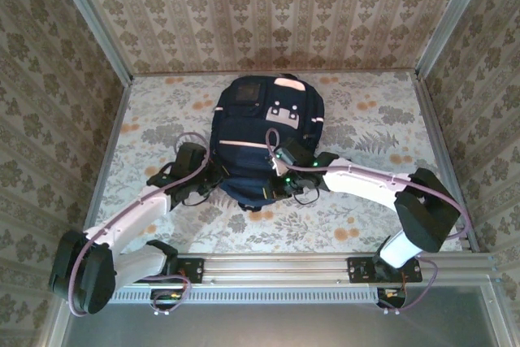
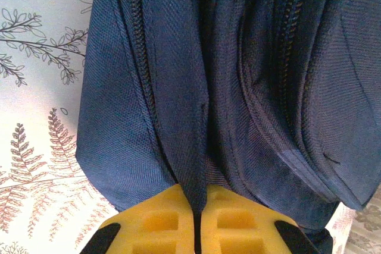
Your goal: Pack books, pencil case, and school supplies into a backpack
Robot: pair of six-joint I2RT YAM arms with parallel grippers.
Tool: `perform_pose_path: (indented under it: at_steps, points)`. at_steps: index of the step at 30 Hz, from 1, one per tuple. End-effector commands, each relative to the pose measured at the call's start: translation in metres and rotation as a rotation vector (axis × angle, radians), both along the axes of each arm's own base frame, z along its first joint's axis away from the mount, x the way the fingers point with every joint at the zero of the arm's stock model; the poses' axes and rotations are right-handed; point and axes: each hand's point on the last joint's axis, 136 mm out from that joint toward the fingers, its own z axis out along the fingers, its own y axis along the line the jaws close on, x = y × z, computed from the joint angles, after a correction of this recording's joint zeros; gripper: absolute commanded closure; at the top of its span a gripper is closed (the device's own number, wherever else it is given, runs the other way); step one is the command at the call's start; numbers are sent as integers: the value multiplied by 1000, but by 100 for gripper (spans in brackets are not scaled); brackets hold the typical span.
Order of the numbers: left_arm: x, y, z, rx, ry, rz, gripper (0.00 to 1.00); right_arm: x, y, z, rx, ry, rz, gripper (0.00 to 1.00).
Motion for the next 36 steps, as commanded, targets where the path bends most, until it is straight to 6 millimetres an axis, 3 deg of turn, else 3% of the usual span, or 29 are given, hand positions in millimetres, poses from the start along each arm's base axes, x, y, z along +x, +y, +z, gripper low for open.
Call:
perform_pose_path:
  at_steps: [1,8,14,20,23,28,30,36]
  points:
    - [15,35,10,74,-61,92,93,-22,-44,-20,-211,76,40,92]
    - [16,49,11,84,-62,112,94,-17,-79,-41,-265,122,-15,92]
    - [15,47,9,76,-53,104,94,-15,-68,-35,-188,121,-8,91]
    - [15,49,15,89,-71,100,94,4,-90,-38,-299,20,-53,88]
    - [14,53,18,106,-79,98,94,12,-95,-32,-259,-11,-108,89]
    - [11,50,17,97,-69,84,92,8,-84,-22,-145,7,-105,92]
    - [11,45,17,79,-65,70,86,6,-72,-20,-75,35,-108,94]
    - [-2,28,26,30,-43,33,47,-7,-33,-22,12,65,-80,100]
